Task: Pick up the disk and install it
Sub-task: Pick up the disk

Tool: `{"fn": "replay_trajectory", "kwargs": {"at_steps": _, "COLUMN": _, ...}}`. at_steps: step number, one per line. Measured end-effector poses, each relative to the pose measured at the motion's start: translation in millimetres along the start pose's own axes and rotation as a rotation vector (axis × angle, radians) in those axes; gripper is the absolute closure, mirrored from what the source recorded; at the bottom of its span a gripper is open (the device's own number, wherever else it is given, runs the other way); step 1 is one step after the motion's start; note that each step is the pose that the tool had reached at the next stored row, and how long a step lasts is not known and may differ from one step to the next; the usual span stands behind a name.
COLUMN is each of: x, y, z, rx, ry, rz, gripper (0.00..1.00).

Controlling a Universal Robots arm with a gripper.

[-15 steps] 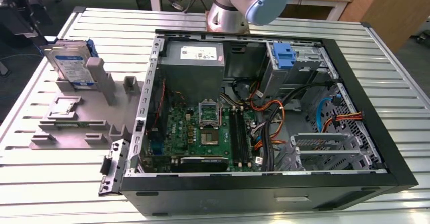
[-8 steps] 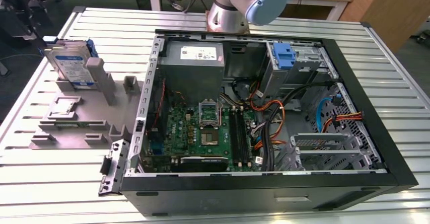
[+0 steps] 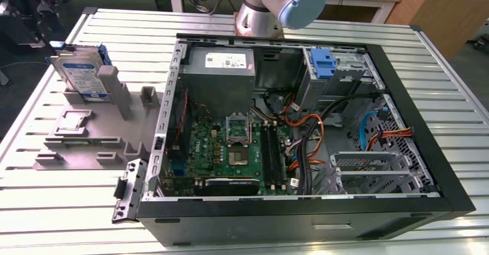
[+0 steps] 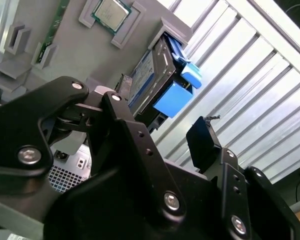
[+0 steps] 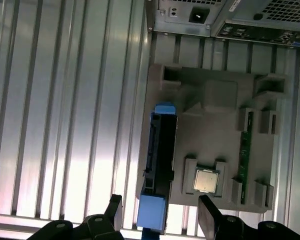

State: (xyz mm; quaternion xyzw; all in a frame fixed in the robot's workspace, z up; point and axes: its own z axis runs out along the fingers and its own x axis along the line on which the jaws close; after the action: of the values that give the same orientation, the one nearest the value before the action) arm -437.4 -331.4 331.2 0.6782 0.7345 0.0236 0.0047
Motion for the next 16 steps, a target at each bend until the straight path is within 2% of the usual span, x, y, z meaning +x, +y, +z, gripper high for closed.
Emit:
{"fn": "replay_trajectory", "kwargs": {"at_steps": 2, "x": 0.6, "y": 0.1, "z": 0.6, "rx": 0.0053, "ry": 0.0002, "rz": 0.009, "gripper": 0.29}}
{"fn": "replay_trajectory", "kwargs": {"at_steps": 6, "x": 1.2, "y": 0.0, "z": 1.3, "rx": 0.0221, "ry": 0.0007, "rz": 0.032, "gripper": 0.29}}
{"fn": "replay_trajectory", "kwargs": {"at_steps": 8, "x": 1.1, "y": 0.0, "z": 2.1, "rx": 0.0223, "ry": 0.0003, "rz": 0.049, "gripper": 0.29}}
{"fn": "replay_trajectory", "kwargs": {"at_steps": 13, "x": 0.9, "y": -0.1, "z": 5.8, "rx": 0.0202, "ry": -0.0021, "rz": 0.131, "gripper": 0.29}}
{"fn": "replay_trajectory", "kwargs": {"at_steps": 16, "x": 1.1, "y": -0.3, "z": 9.3, "rx": 0.02, "ry": -0.0026, "rz": 0.156, "gripper": 0.29}}
